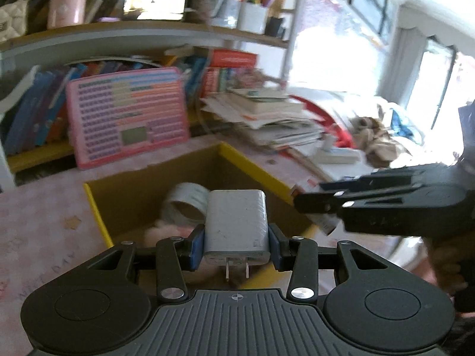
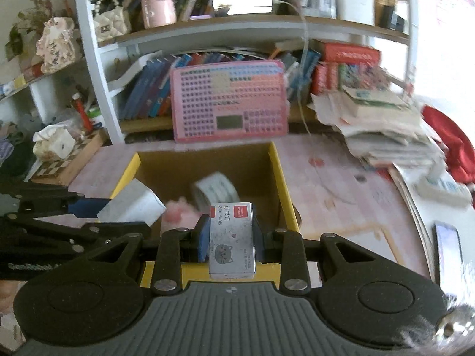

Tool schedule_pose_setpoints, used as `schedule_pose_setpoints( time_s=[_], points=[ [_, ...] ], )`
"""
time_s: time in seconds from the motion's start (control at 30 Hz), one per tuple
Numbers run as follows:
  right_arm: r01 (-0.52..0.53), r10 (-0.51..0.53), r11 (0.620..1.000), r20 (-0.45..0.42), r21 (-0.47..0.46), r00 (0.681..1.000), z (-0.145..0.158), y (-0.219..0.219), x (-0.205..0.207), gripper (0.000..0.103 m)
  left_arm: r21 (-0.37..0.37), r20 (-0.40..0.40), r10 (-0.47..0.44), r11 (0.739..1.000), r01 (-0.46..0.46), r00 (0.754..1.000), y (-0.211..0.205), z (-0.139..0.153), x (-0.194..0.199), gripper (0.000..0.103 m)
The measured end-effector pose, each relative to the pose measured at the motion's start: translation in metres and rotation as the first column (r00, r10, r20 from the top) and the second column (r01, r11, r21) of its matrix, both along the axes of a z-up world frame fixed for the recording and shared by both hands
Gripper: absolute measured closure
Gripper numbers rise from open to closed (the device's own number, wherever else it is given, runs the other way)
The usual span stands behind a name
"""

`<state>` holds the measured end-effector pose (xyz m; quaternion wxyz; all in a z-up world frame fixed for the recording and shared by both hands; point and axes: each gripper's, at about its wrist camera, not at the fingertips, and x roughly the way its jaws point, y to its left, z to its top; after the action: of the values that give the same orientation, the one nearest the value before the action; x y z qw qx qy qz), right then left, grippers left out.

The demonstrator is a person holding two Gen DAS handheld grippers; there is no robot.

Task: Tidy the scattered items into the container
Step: 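Lower the card box and charger into the yellow box and open both tools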

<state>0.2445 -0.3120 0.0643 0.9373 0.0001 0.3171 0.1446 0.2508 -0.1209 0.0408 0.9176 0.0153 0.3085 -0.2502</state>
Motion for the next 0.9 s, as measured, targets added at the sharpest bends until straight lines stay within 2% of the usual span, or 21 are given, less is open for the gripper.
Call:
schedule_pose_setpoints(
  time_s=[0.1, 0.27, 0.5, 0.63, 0.9],
  points=[
    [-0.055, 0.055, 0.998, 0.0, -0.002, 0.998, -0.005, 0.005, 0.027, 0.075, 0.065, 0.003, 0.054, 0.996, -0.054, 0.999, -0.004, -0.009, 0.019, 0.061],
    [-0.13, 0.13, 0.991, -0.015, -0.033, 0.991, -0.022, 0.017, 0.073, 0.075, 0.128, -0.007, 0.131, 0.983, -0.129, 0.991, -0.001, -0.017, 0.054, 0.061],
    [-0.2, 0.192, 0.976, -0.098, -0.08, 0.976, -0.049, 0.03, 0.13, 0.075, 0.204, -0.071, 0.171, 0.967, -0.153, 0.983, -0.004, -0.036, 0.092, 0.061],
    [-0.226, 0.214, 0.971, -0.137, -0.078, 0.967, -0.061, 0.034, 0.148, 0.075, 0.229, -0.114, 0.18, 0.962, -0.151, 0.977, -0.009, -0.047, 0.101, 0.061],
    [-0.259, 0.248, 0.964, -0.158, -0.058, 0.956, -0.066, 0.037, 0.161, 0.075, 0.26, -0.114, 0.197, 0.952, -0.162, 0.974, -0.015, -0.049, 0.107, 0.058]
  ],
)
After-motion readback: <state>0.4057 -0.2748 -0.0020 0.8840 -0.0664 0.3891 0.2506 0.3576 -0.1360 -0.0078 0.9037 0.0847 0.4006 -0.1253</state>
